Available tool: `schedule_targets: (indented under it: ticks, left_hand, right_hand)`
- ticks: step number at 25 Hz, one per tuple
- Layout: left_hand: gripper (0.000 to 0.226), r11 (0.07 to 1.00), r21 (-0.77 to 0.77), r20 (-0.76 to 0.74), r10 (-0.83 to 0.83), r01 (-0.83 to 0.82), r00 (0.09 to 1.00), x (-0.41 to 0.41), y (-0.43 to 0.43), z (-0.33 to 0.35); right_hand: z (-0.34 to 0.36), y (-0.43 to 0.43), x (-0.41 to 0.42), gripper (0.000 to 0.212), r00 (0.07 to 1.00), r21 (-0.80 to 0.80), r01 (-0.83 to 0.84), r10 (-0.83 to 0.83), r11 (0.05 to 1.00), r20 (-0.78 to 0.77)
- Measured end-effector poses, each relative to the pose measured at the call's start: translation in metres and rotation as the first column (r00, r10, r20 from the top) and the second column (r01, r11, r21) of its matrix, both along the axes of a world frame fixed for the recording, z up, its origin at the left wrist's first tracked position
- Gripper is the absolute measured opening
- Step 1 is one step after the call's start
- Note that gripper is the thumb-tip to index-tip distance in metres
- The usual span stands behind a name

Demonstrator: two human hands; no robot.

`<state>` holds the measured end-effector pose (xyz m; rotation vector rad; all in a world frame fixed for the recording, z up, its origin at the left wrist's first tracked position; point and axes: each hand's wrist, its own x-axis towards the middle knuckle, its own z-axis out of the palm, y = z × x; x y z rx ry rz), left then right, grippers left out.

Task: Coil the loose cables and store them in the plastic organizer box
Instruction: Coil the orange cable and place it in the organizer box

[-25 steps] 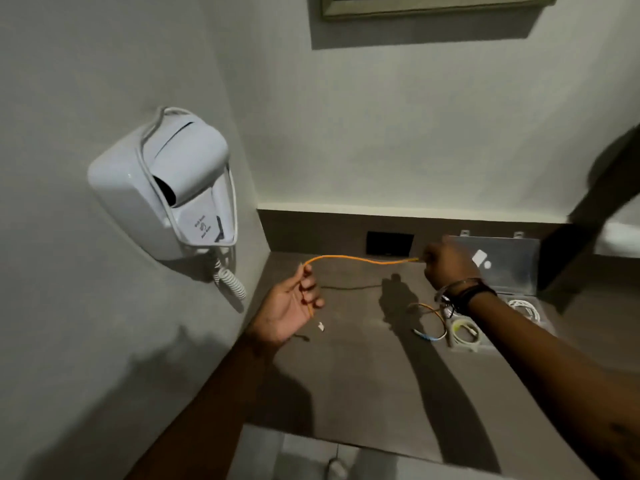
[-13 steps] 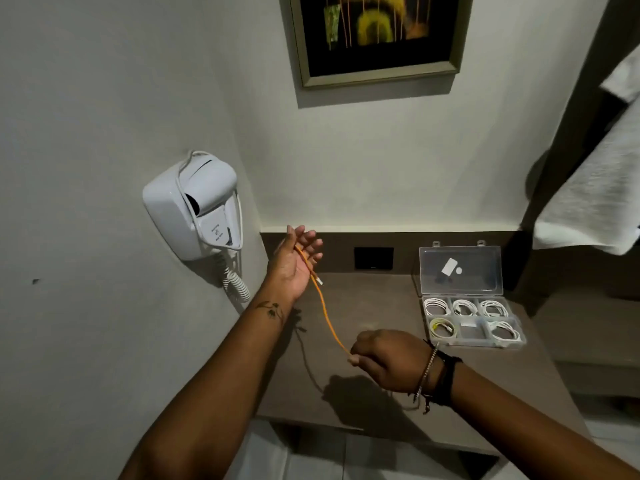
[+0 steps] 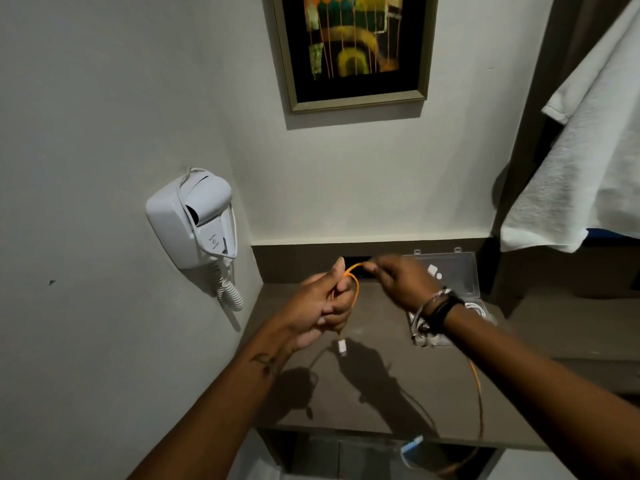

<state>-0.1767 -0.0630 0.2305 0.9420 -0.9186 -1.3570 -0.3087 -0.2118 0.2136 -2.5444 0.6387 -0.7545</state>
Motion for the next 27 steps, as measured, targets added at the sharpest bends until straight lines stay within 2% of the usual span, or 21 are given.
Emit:
schedule_targets:
  ticks: [2, 3, 5, 8, 10, 11, 13, 15, 17, 18, 19, 21, 22, 25, 26, 27]
  left_hand:
    - [0.034, 0.983, -0.068, -0.151, 0.156, -0.168, 0.976, 0.003, -0.005, 0.011]
    - [0.031, 0.945, -0.090, -0.143, 0.301, -0.315, 0.943, 0.007, -0.008, 0.012]
    - [0.029, 0.834, -0.145, 0.010, 0.539, -0.532, 0.842, 0.014, -0.016, 0.009]
    - [0.030, 0.791, -0.235, 0.306, 0.612, -0.565, 0.729, 0.011, -0.019, -0.005]
    - [0.033, 0.832, -0.274, 0.436, 0.555, -0.483, 0.708, 0.002, -0.017, -0.013]
    - [0.036, 0.866, -0.262, 0.466, 0.499, -0.425, 0.730, -0.005, -0.016, -0.014]
    - [0.043, 0.938, -0.180, 0.390, 0.346, -0.298, 0.853, -0.015, -0.015, -0.005]
    - [0.044, 0.973, -0.156, 0.150, 0.193, -0.170, 0.970, -0.019, -0.014, 0.016]
    - [0.037, 0.960, -0.206, -0.114, 0.167, -0.187, 0.979, -0.016, -0.017, 0.036]
    - [0.034, 0.938, -0.222, -0.182, 0.228, -0.266, 0.956, -0.013, -0.020, 0.041]
    - [0.031, 0.905, -0.225, -0.159, 0.332, -0.361, 0.930, -0.009, -0.025, 0.043]
    - [0.032, 0.832, -0.242, 0.145, 0.539, -0.498, 0.830, -0.010, -0.033, 0.033]
    - [0.032, 0.812, -0.270, 0.308, 0.581, -0.517, 0.753, -0.013, -0.034, 0.023]
    - [0.031, 0.825, -0.322, 0.532, 0.563, -0.464, 0.632, -0.023, -0.033, -0.001]
    - [0.034, 0.844, -0.319, 0.561, 0.535, -0.432, 0.632, -0.023, -0.032, -0.002]
    - [0.038, 0.874, -0.287, 0.550, 0.485, -0.392, 0.679, -0.024, -0.031, 0.001]
  right_hand:
    - [-0.028, 0.033, 0.002, 0.029, 0.979, 0.005, -0.097, 0.097, 0.995, -0.181]
    - [-0.035, 0.050, 0.002, 0.030, 0.949, 0.026, -0.172, 0.173, 0.985, -0.265]
    - [-0.033, 0.072, -0.001, 0.028, 0.892, 0.071, -0.317, 0.322, 0.946, -0.318]
    - [0.011, 0.073, -0.013, 0.023, 0.909, 0.034, -0.375, 0.374, 0.926, -0.185]
    - [0.045, 0.053, -0.017, 0.023, 0.957, -0.077, -0.290, 0.287, 0.954, -0.051]
    - [0.060, 0.038, -0.018, 0.021, 0.976, -0.133, -0.215, 0.219, 0.967, 0.012]
    - [0.080, 0.013, -0.017, 0.015, 0.977, -0.139, -0.135, 0.156, 0.981, 0.149]
    - [0.072, 0.007, -0.013, 0.015, 0.962, -0.038, -0.147, 0.152, 0.988, 0.226]
    - [0.042, 0.019, -0.011, 0.020, 0.977, 0.027, -0.151, 0.145, 0.988, 0.156]
    - [0.025, 0.029, -0.012, 0.022, 0.982, 0.037, -0.171, 0.168, 0.985, 0.081]
    - [0.013, 0.040, -0.015, 0.022, 0.977, 0.033, -0.215, 0.214, 0.976, 0.007]
    - [0.010, 0.053, -0.020, 0.022, 0.946, 0.008, -0.313, 0.312, 0.950, -0.091]
    - [0.019, 0.053, -0.022, 0.022, 0.927, 0.008, -0.356, 0.355, 0.934, -0.122]
    - [0.055, 0.040, -0.029, 0.016, 0.911, -0.011, -0.405, 0.402, 0.914, -0.094]
    - [0.067, 0.028, -0.030, 0.014, 0.936, -0.043, -0.350, 0.347, 0.936, -0.050]
    - [0.077, 0.015, -0.031, 0.013, 0.962, -0.070, -0.271, 0.273, 0.960, 0.013]
